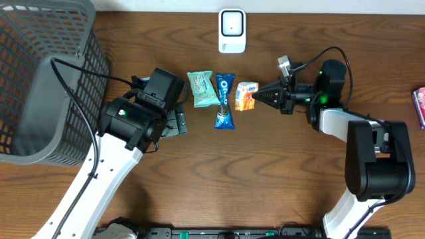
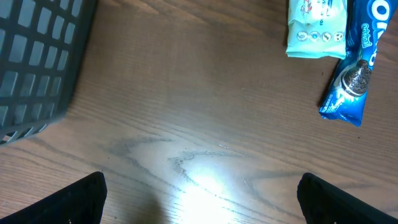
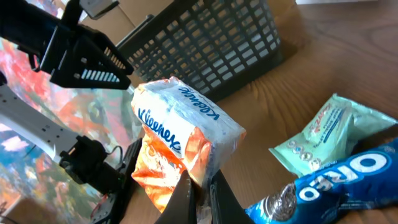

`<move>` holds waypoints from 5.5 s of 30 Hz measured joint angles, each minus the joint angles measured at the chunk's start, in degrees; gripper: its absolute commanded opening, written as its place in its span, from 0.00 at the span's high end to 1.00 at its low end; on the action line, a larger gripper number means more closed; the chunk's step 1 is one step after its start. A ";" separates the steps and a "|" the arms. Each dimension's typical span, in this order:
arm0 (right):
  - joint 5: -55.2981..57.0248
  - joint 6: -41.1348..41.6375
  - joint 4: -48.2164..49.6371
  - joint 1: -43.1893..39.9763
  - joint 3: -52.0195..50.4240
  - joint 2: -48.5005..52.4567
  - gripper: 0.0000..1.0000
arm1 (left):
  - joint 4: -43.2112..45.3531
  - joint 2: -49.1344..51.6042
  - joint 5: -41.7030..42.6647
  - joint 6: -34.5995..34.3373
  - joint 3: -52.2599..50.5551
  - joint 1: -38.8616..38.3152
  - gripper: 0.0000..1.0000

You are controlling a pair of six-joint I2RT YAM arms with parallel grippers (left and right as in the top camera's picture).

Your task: Scan the item barcode

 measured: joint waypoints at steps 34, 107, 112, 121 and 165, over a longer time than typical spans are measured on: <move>92.41 6.36 -61.29 21.38 49.13 2.82 0.99 | -0.02 0.00 0.02 -0.11 0.00 0.00 0.02; 39.06 -2.67 -68.32 4.02 51.41 13.88 0.99 | 0.00 0.02 0.00 -0.13 0.00 0.00 0.02; 38.69 -2.49 -68.19 2.86 51.30 13.84 0.98 | 0.00 0.02 0.00 -0.13 0.00 0.00 0.02; 69.13 -5.81 -66.29 9.64 51.49 13.79 0.99 | 0.00 0.02 0.00 -0.13 0.00 0.00 0.02; 64.81 -19.04 -92.98 4.39 53.24 14.91 0.34 | 0.00 0.02 0.00 -0.13 0.00 0.00 0.02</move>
